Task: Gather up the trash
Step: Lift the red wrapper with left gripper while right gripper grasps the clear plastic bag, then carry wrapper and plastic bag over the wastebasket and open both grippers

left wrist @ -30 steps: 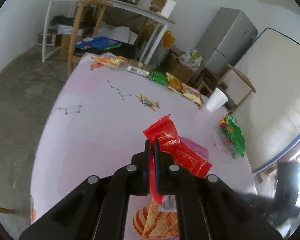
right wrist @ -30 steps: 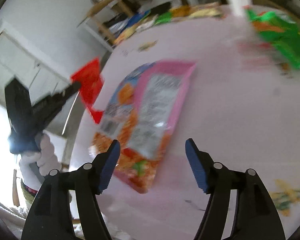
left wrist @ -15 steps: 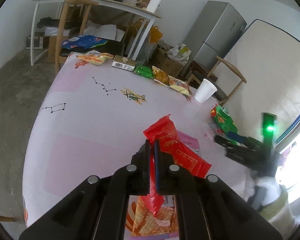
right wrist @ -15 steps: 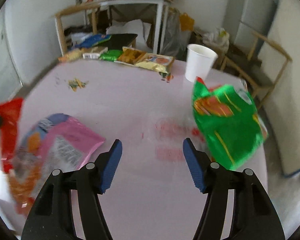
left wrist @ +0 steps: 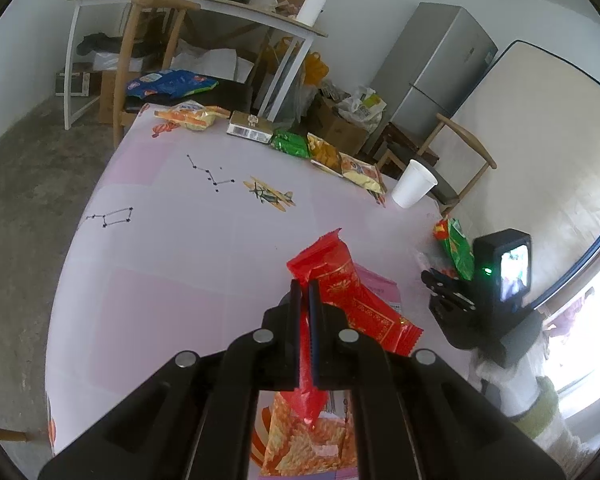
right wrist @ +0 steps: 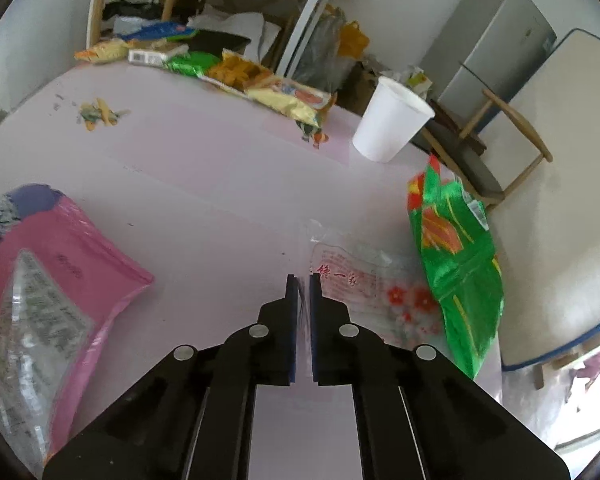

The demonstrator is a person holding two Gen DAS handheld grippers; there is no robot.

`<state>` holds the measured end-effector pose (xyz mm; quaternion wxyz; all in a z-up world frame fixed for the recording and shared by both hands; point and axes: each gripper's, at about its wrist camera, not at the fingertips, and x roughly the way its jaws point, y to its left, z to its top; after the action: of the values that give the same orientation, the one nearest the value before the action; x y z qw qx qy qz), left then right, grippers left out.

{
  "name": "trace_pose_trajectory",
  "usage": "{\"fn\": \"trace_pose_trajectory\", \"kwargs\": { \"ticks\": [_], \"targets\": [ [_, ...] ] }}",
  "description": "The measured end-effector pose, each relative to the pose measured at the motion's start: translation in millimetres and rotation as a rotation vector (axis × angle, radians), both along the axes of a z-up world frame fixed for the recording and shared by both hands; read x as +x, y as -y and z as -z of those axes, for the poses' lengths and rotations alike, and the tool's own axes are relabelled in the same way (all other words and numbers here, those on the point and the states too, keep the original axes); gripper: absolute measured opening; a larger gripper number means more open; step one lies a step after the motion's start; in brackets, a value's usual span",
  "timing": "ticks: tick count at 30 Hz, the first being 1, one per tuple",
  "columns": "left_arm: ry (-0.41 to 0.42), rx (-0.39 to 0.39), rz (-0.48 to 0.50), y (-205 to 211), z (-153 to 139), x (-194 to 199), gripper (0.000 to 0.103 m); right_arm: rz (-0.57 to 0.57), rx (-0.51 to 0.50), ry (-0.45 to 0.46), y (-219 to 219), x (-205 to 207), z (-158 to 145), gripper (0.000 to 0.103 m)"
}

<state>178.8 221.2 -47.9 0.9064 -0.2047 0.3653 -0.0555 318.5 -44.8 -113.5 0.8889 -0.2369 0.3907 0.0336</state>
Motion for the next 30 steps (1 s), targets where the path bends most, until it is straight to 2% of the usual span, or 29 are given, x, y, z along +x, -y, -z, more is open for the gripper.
{"fn": "trace_pose_trajectory", "kwargs": {
  "ticks": [5,13,20,22,24,30],
  "targets": [
    [0.009,-0.002,-0.014,-2,-5,-8,0.003,-0.048,0.068,0.042,-4,-29,-28,0.002],
    [0.066,-0.009,-0.013,0,-29,-24,0.003,-0.094,0.259,0.078,6,-78,-77,0.002],
    [0.144,-0.016,0.026,18,-63,-45,0.003,-0.078,0.515,0.075,58,-118,-117,0.002],
    [0.161,-0.021,0.05,28,-71,-51,0.003,-0.084,0.651,0.068,81,-135,-125,0.002],
    [0.174,-0.021,0.087,42,-79,-55,0.003,-0.076,0.743,0.092,104,-151,-131,0.002],
    [0.201,-0.031,0.215,97,-98,-56,0.003,0.044,0.816,0.187,171,-196,-142,0.002]
  ]
}}
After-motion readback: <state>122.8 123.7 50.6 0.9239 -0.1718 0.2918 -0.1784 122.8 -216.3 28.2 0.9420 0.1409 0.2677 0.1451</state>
